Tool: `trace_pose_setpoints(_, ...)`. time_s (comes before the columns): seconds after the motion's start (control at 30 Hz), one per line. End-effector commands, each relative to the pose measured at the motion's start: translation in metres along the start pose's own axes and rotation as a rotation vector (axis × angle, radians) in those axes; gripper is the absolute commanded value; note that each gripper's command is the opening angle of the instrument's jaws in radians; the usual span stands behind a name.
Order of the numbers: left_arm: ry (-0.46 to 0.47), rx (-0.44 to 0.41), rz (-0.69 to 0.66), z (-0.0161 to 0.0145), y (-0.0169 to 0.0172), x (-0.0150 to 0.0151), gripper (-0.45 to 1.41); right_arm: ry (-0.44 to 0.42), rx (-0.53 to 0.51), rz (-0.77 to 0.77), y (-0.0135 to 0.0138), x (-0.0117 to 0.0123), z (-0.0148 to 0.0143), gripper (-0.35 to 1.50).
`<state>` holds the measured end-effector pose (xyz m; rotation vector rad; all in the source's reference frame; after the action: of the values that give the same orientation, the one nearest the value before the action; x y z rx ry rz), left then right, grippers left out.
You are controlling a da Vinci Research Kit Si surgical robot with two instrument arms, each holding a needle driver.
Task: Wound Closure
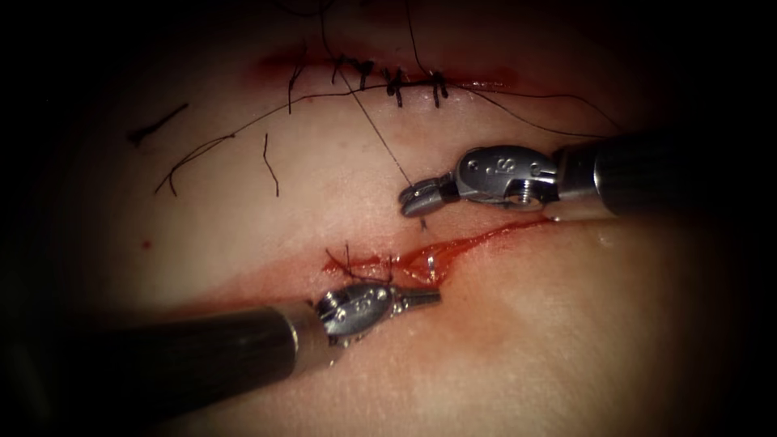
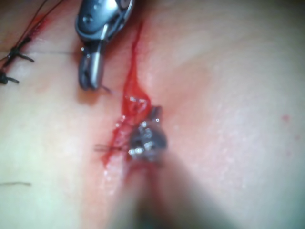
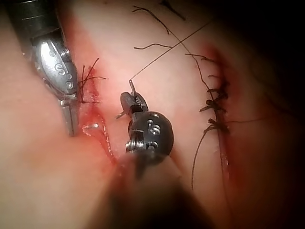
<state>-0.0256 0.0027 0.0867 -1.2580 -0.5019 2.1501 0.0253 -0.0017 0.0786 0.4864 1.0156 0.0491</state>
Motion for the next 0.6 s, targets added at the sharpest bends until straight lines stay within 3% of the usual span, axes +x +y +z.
trace_pose_setpoints(0.03,0.000,-0.002,-0.002,0.0009,0.0002,-0.0004,0.09,0.002,-0.014,-0.027,0.0004,0.0002,0.0005,-0.35)
trace_pose_setpoints(0.6,0.000,-0.002,-0.002,0.0008,0.0003,-0.0004,0.09,0.035,-0.063,-0.045,0.0023,0.0015,0.0001,-0.35)
